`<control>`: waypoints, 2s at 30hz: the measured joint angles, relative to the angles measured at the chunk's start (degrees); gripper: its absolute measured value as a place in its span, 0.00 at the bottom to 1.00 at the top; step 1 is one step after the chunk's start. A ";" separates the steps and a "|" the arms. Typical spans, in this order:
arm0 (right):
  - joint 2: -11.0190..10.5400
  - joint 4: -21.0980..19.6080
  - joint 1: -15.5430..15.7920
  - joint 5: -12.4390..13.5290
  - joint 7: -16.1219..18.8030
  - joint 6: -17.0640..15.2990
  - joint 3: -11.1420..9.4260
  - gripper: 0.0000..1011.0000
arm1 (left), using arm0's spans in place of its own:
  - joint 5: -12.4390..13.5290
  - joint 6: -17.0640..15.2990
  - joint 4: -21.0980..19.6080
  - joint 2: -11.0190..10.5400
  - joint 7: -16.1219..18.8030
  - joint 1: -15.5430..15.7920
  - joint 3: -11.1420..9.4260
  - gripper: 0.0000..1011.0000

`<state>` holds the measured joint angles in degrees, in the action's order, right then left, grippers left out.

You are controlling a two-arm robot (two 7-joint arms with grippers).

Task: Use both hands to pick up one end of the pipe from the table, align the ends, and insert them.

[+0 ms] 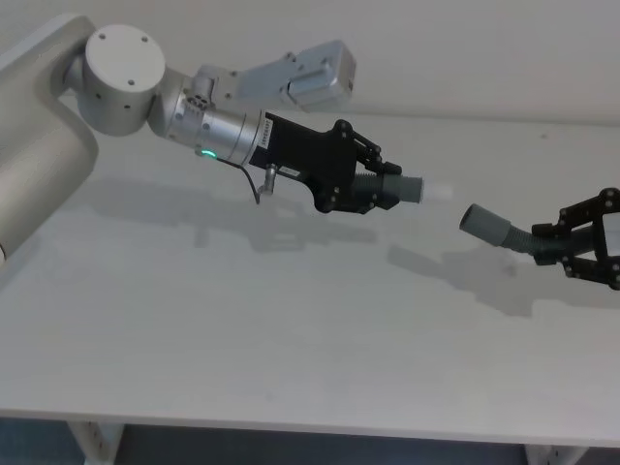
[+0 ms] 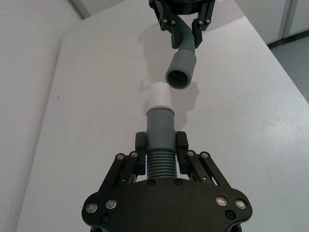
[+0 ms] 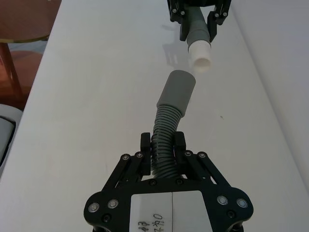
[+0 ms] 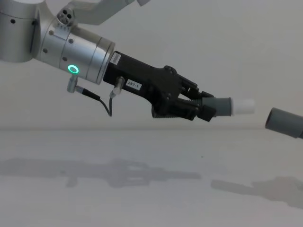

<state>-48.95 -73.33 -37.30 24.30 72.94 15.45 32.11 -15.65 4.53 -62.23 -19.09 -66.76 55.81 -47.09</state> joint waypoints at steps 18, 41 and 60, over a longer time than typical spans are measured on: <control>0.72 1.15 -1.44 -0.10 0.04 0.52 1.08 0.27 | -0.25 -0.12 0.39 0.50 0.54 0.82 -1.13 0.35; 1.08 2.05 -2.92 -0.13 -0.40 0.68 2.09 0.27 | -1.21 0.42 2.08 1.17 -0.72 2.24 -2.57 0.35; 0.61 1.54 -3.35 0.60 -0.56 0.95 2.77 0.27 | -1.52 1.19 4.05 2.42 -1.15 3.30 -4.05 0.35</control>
<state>-48.34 -71.79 -40.65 24.90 72.39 16.40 34.88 -17.17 5.71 -58.18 -16.67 -67.92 59.11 -51.13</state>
